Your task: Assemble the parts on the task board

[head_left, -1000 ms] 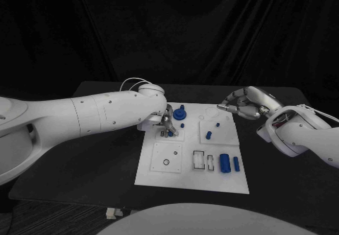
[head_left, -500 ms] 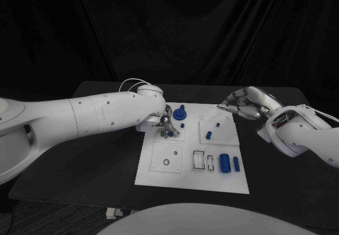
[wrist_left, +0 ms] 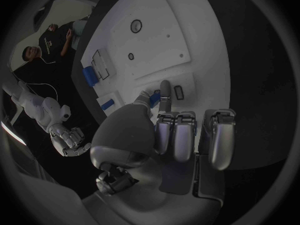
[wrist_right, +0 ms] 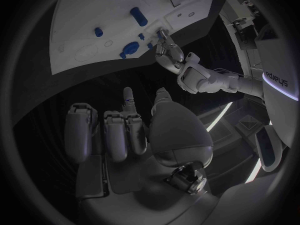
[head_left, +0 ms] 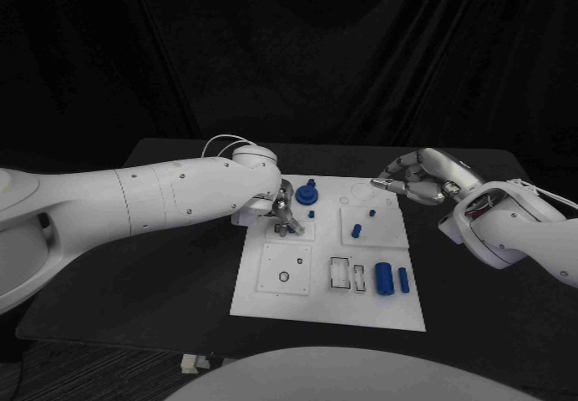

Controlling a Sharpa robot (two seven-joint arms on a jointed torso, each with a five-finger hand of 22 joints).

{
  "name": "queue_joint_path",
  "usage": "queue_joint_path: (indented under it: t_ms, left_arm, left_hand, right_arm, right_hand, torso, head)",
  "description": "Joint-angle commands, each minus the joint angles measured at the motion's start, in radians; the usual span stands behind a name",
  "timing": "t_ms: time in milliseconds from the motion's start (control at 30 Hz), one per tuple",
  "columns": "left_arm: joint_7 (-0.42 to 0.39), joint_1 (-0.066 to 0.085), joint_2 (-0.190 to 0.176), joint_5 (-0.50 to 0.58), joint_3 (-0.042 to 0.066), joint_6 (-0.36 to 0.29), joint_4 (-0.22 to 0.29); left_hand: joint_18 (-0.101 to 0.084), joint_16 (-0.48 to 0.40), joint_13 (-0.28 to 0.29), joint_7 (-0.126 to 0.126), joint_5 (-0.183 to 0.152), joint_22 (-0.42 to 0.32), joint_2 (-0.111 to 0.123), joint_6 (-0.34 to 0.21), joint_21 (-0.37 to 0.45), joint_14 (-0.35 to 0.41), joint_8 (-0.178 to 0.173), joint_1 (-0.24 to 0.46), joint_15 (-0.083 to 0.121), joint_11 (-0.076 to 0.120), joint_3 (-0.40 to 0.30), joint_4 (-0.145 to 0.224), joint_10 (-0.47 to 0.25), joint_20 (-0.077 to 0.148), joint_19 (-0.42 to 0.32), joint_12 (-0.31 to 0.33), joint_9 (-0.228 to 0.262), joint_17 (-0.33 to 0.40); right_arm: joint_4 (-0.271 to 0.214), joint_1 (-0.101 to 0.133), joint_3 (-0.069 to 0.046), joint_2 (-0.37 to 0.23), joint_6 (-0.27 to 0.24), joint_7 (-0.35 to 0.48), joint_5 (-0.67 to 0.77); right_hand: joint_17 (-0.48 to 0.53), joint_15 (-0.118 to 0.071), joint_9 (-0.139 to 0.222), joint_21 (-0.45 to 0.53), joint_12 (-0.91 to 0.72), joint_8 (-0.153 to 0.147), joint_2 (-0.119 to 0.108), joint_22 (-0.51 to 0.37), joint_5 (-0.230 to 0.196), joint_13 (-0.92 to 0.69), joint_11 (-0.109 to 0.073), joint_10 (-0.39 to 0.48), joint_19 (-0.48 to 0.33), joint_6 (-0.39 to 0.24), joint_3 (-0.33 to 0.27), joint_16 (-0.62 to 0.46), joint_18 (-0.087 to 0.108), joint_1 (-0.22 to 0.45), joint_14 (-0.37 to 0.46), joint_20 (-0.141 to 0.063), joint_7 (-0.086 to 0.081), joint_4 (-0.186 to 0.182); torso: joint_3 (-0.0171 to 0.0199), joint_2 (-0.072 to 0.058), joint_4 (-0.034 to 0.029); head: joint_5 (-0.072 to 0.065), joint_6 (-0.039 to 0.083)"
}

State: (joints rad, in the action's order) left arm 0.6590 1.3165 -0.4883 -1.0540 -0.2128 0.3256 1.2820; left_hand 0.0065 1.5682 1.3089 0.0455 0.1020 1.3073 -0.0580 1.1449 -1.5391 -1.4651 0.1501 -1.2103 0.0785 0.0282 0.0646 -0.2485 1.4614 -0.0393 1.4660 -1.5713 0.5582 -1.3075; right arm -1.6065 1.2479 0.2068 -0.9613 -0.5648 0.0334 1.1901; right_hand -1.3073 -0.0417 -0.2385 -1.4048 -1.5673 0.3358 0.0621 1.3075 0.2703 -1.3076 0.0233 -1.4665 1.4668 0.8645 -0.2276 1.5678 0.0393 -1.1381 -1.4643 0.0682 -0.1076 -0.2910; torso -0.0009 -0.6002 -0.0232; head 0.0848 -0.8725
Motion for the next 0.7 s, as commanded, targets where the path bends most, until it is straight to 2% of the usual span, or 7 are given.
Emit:
queue_joint_path:
  t_ms: [33,167,233,267,400,633,700]
  left_arm:
    - [-0.025,-0.004,0.001,0.005,0.000,-0.011,0.001]
    - [-0.032,-0.006,0.000,0.005,0.000,-0.019,0.000]
    - [-0.036,-0.006,-0.001,0.005,0.000,-0.026,0.000]
    - [-0.037,-0.006,-0.001,0.005,0.000,-0.028,-0.001]
    - [-0.044,-0.006,-0.002,0.005,0.000,-0.032,-0.002]
    - [-0.061,-0.007,-0.003,0.005,0.000,-0.032,-0.001]
    - [-0.065,-0.007,-0.003,0.005,0.000,-0.031,-0.001]
  left_hand:
    - [0.008,0.003,0.262,0.001,0.045,0.221,0.003,-0.010,0.008,-0.106,-0.009,-0.024,-0.007,-0.005,-0.007,0.011,0.109,-0.003,0.063,0.001,0.001,-0.263]
    - [0.009,0.003,0.262,0.000,0.159,0.221,0.002,-0.016,0.009,-0.106,-0.016,-0.050,-0.007,-0.004,-0.029,0.016,0.109,-0.003,0.062,0.001,0.001,-0.263]
    - [0.009,0.003,0.262,0.000,0.183,0.220,0.004,-0.018,0.010,-0.106,-0.018,-0.055,-0.007,-0.004,-0.035,0.016,0.109,-0.003,0.062,0.001,0.001,-0.263]
    - [0.010,0.003,0.262,0.001,0.232,0.219,0.004,-0.021,0.012,-0.106,-0.021,-0.062,-0.007,-0.005,-0.045,0.015,0.109,-0.002,0.060,0.001,0.000,-0.263]
    - [0.010,0.003,0.262,0.001,0.267,0.218,0.004,-0.024,0.014,-0.106,-0.024,-0.068,-0.007,-0.005,-0.060,0.010,0.109,-0.003,0.058,0.001,0.001,-0.263]
    - [0.012,0.003,0.262,0.003,0.385,0.214,0.017,-0.032,0.020,-0.106,-0.028,-0.082,-0.008,-0.006,-0.111,-0.004,0.109,-0.004,0.053,0.001,0.006,-0.263]
    - [0.013,0.003,0.262,0.004,0.391,0.212,0.019,-0.033,0.022,-0.106,-0.029,-0.081,-0.009,-0.007,-0.116,-0.007,0.109,-0.004,0.051,0.001,0.007,-0.263]
  right_arm:
    - [0.000,-0.003,-0.001,0.000,0.004,-0.015,0.006]
    - [0.001,-0.003,-0.001,0.001,0.006,-0.015,0.006]
    - [0.002,-0.003,-0.001,0.002,0.007,-0.015,0.006]
    - [0.002,-0.003,-0.001,0.002,0.007,-0.015,0.006]
    - [0.003,-0.003,-0.001,0.002,0.008,-0.015,0.006]
    - [0.003,-0.003,-0.001,0.002,0.011,-0.016,0.006]
    - [0.003,-0.003,-0.001,0.002,0.011,-0.016,0.006]
  right_hand:
    - [-0.263,0.005,0.001,0.006,-0.004,-0.003,0.000,0.203,0.005,-0.263,0.006,-0.104,0.013,0.003,-0.006,0.003,0.006,-0.010,-0.107,0.006,0.001,0.000]
    - [-0.263,0.005,0.001,0.006,-0.004,-0.003,0.000,0.203,0.005,-0.263,0.006,-0.104,0.013,0.003,-0.006,0.003,0.006,-0.010,-0.107,0.006,0.001,0.000]
    - [-0.262,0.005,0.001,0.008,-0.004,-0.003,0.000,0.203,0.005,-0.263,0.006,-0.104,0.013,0.003,-0.008,0.002,0.006,-0.008,-0.106,0.006,0.001,0.000]
    - [-0.262,0.005,0.001,0.008,-0.004,-0.003,0.000,0.203,0.005,-0.263,0.006,-0.104,0.013,0.003,-0.008,0.002,0.006,-0.008,-0.106,0.006,0.001,0.000]
    - [-0.262,0.005,0.001,0.008,-0.004,-0.003,0.000,0.203,0.005,-0.263,0.006,-0.104,0.013,0.003,-0.008,0.002,0.006,-0.008,-0.106,0.006,0.001,0.000]
    - [-0.260,0.005,0.001,0.009,-0.004,-0.003,0.001,0.202,0.005,-0.263,0.006,-0.104,0.012,0.003,-0.009,0.001,0.007,-0.008,-0.106,0.006,0.001,0.000]
    - [-0.260,0.005,0.001,0.009,-0.004,-0.003,0.001,0.202,0.005,-0.263,0.006,-0.104,0.012,0.003,-0.009,0.001,0.007,-0.008,-0.106,0.006,0.001,0.000]
  torso:
    - [0.0001,0.000,-0.0003]
    - [0.0001,0.000,-0.0001]
    - [-0.0001,0.000,-0.0002]
    - [0.0000,-0.001,-0.0002]
    - [-0.0002,-0.001,-0.0002]
    - [0.0000,0.000,-0.0003]
    - [0.0000,0.000,-0.0002]
  head:
    - [0.001,0.000]
    - [0.002,0.000]
    - [0.003,0.000]
    - [0.003,0.000]
    - [0.003,0.000]
    - [0.003,0.000]
    - [0.003,0.000]
